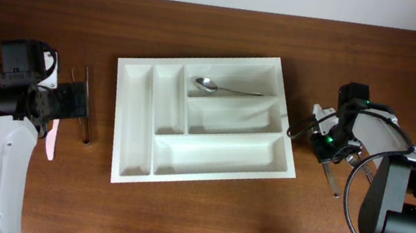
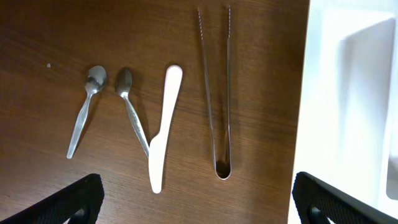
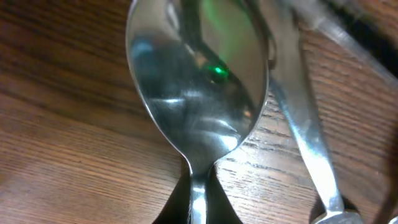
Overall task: Pack container
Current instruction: 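Grasp the large silver spoon with the right gripper and lift it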
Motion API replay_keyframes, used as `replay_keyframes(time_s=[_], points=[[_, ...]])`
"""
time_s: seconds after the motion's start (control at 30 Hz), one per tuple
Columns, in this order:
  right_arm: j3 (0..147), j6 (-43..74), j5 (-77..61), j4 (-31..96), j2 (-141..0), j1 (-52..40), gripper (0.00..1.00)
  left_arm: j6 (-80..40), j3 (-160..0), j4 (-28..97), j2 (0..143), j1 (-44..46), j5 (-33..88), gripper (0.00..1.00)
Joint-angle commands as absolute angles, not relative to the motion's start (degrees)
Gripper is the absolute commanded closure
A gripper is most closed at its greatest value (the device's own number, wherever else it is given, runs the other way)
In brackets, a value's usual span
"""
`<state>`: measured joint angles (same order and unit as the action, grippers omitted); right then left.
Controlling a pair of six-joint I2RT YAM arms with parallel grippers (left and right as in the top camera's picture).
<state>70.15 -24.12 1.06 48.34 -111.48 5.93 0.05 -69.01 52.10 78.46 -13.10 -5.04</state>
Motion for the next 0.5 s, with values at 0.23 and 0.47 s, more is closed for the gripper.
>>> replay_keyframes(time_s=[0.23,0.47], points=[[75.4,-13.6,-0.5,52.4,-110.3,6.0,0.96,0.9,-70.2,52.1,78.6,-13.4,-5.8,0.01],[86.3,-5.6,-7.6,60.8,-104.7,5.8,0.96,0.9,-70.2,52.1,78.7,-13.4,-5.8,0.01]])
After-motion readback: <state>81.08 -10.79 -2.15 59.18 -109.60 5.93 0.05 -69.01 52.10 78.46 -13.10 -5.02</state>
